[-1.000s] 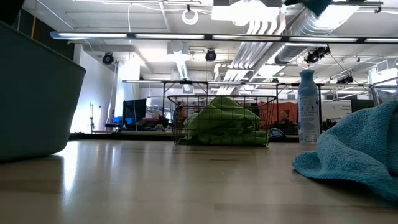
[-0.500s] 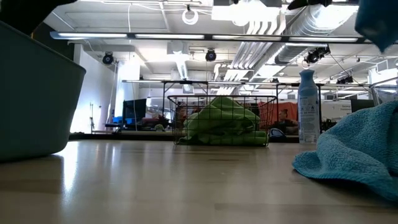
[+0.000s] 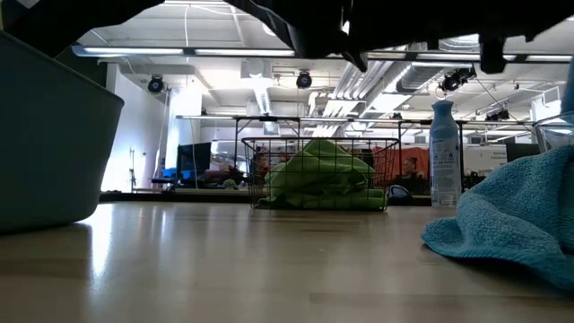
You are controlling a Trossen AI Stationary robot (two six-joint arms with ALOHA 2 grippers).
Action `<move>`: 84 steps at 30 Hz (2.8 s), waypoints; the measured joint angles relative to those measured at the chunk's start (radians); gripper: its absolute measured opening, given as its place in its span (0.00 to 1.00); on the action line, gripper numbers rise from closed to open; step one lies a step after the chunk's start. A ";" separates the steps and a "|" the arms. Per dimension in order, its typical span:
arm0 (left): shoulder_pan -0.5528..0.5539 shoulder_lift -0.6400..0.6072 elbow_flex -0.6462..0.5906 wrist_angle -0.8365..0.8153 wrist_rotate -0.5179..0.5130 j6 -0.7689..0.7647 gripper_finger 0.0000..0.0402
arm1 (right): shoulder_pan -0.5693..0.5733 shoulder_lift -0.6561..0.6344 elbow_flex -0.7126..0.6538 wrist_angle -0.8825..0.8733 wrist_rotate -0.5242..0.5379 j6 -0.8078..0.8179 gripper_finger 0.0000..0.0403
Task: Sort microfiber towel by color & place in baskets
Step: Put the top blue towel into the transparent bin
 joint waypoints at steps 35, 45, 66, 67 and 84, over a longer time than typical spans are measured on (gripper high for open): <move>-0.008 0.004 0.032 -0.274 -0.158 0.028 0.53 | 0.000 0.011 0.000 -0.094 -0.170 0.011 0.66; 0.033 -0.006 0.212 -0.589 -0.120 0.047 0.56 | 0.000 -0.054 0.000 -0.332 -0.284 0.175 0.66; 0.239 -0.146 0.346 -1.413 0.130 0.165 0.45 | 0.353 -0.075 0.000 -0.421 -0.269 0.407 0.66; 0.244 -0.166 0.340 -1.410 0.130 0.167 0.41 | 0.382 -0.074 0.000 -0.420 -0.250 0.424 0.66; 0.244 -0.735 -0.304 -0.908 -0.054 0.074 0.01 | 0.793 -0.013 0.000 -0.418 0.038 0.631 0.66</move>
